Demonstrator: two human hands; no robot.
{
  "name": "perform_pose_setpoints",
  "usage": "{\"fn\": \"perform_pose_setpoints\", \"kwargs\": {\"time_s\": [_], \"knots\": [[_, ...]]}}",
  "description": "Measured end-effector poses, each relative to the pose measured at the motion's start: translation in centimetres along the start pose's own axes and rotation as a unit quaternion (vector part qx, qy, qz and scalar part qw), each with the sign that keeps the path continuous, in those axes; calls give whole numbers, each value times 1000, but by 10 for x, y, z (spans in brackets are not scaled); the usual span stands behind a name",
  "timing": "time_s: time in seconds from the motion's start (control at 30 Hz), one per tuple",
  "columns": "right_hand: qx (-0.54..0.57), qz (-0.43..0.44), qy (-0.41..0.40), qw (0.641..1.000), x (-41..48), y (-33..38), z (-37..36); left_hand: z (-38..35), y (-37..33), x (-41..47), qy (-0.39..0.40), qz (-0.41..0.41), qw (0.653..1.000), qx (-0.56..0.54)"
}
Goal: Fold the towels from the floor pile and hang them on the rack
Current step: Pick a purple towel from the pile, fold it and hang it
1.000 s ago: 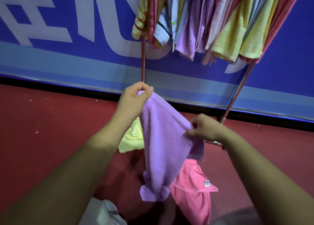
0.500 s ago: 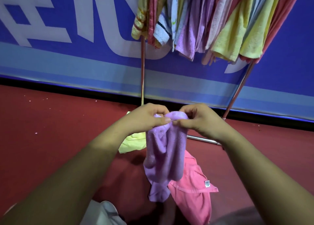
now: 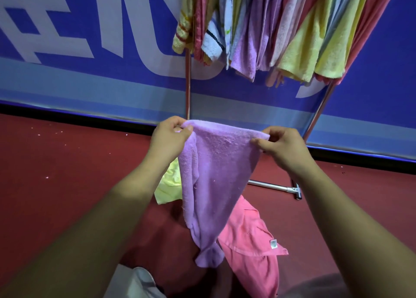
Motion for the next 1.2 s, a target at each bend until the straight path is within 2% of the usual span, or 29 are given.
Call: {"fn": "perform_pose_setpoints", "kwargs": {"time_s": [0.07, 0.13, 0.27, 0.4, 0.47, 0.57, 0.9, 1.1, 1.2], "knots": [[27, -2, -25, 999, 1, 2, 3, -2, -1, -2, 22, -17, 1000, 11], [48, -8, -42, 998, 0, 2, 5, -8, -2, -7, 82, -11, 997, -4], [51, -18, -50, 997, -4, 5, 4, -18, -9, -22, 173, 34, 984, -36], [79, -47, -28, 995, -7, 4, -6, -31, -17, -34, 259, 87, 956, -102], [118, -71, -7, 990, -10, 2, -12, -35, -21, -39, 284, 48, 954, -87], [157, -77, 10, 985, -14, 3, -17, -34, -25, -41, 263, -41, 964, -24], [90, 53, 34, 994, -25, 25, -34, -40, -36, -44, 213, -154, 965, 14], [117, 30, 66, 990, -28, 28, -36, -38, -34, -39, 192, -129, 973, -20], [100, 58, 106, 988, -32, 31, -40, -38, -35, -40, 190, -112, 975, -37]]}}
Point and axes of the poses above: each hand's wrist, its own x-axis towards the middle knuckle, its own z-axis out of the back of the hand, y = z × x, the point moved 6 cm from there along x, towards the middle knuckle, and after that the axes turned 11 degrees about -y, right-handed, at the moved point
